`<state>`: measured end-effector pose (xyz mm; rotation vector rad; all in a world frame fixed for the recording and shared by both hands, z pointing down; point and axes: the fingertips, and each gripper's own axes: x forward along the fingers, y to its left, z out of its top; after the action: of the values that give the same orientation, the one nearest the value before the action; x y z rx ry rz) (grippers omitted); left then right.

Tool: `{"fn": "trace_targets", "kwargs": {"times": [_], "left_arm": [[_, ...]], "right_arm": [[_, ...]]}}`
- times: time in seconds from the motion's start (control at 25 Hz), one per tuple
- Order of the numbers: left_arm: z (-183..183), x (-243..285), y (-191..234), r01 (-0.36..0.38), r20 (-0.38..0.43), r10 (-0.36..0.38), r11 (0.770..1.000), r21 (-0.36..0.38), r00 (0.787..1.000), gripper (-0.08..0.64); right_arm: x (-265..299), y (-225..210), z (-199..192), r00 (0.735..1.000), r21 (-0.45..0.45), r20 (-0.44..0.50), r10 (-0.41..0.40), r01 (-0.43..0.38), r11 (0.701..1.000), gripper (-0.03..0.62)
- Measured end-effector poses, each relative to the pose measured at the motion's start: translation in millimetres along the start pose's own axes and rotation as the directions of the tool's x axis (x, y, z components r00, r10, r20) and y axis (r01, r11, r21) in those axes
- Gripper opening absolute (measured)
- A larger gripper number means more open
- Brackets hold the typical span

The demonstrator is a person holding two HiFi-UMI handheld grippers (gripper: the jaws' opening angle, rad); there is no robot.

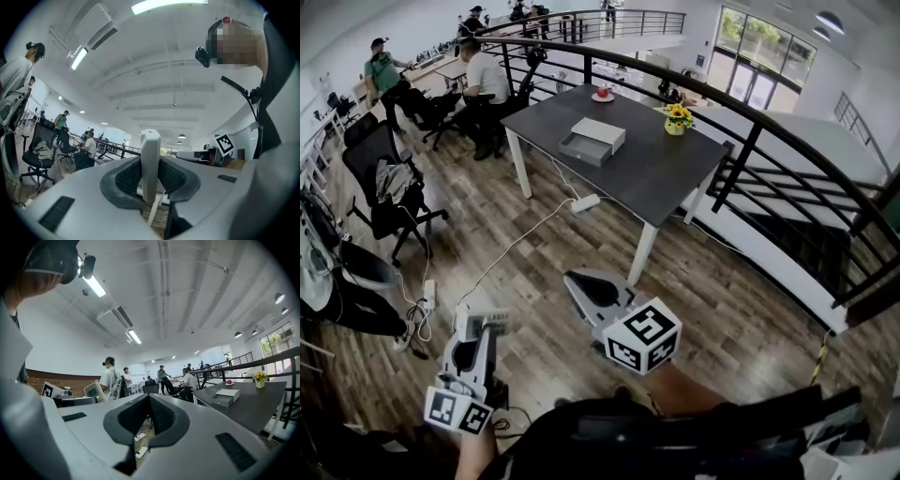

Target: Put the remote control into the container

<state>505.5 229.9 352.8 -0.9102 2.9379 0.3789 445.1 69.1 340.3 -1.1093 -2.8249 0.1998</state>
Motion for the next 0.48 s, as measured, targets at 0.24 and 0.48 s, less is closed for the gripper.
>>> {"fn": "trace_targets", "kwargs": {"times": [0.24,0.48], "left_arm": [[4,-12,24,0.007,0.007,-0.007,1.0,-0.016,1.0,0.107],[4,-21,45,0.046,0.014,-0.046,0.999,-0.02,0.999,0.107]], "right_arm": [[19,15,-4,1.0,-0.007,-0.007,-0.015,0.015,1.0,0.002],[34,26,-10,0.999,0.004,0.009,-0.044,0.044,0.999,0.002]]}}
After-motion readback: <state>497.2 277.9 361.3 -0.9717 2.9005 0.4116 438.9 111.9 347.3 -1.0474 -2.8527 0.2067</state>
